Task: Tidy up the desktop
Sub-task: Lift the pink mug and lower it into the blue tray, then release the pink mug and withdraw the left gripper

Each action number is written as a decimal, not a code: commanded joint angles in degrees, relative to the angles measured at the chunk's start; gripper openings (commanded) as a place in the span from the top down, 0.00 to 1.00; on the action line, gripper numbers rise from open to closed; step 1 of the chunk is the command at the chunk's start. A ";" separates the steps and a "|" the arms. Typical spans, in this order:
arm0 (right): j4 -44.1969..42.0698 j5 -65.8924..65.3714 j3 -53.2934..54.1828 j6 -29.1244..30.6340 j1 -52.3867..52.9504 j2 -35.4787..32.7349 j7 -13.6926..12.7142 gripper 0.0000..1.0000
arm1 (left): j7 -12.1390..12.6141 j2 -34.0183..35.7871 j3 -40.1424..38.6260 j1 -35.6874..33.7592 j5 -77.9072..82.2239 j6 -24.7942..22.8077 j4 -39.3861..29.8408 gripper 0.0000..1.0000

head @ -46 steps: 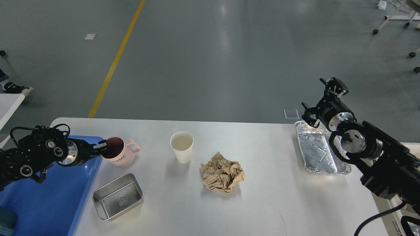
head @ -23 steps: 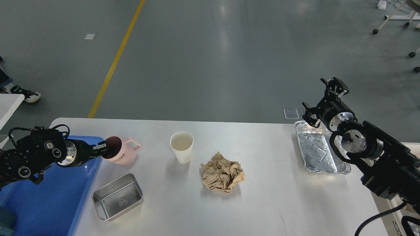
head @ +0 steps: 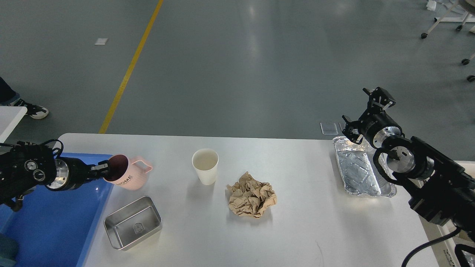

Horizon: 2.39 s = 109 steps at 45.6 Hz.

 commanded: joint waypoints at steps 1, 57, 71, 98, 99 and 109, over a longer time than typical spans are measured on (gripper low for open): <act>0.08 0.00 0.08 0.01 0.09 0.01 0.00 0.00 | 0.03 11.33 -0.09 0.04 0.00 0.15 -10.45 1.00; 0.08 0.00 0.08 0.18 -0.61 0.09 0.00 0.00 | -8.14 42.30 20.64 -6.55 -1.14 1.28 -22.34 1.00; 0.08 0.00 -0.01 0.18 -0.61 0.18 0.00 0.00 | -8.23 30.52 26.45 -3.92 -3.95 9.55 -15.57 1.00; 0.16 0.00 0.08 0.18 -0.52 0.09 0.00 0.00 | -7.88 21.11 26.01 4.87 -4.22 16.49 -12.67 1.00; 0.17 0.00 0.08 0.18 -0.52 0.09 0.00 0.00 | -7.88 21.02 26.01 4.87 -4.13 16.58 -12.58 1.00; 0.17 0.00 0.08 0.18 -0.35 0.09 0.00 0.00 | -7.97 20.58 26.01 5.75 -4.13 16.67 -11.96 1.00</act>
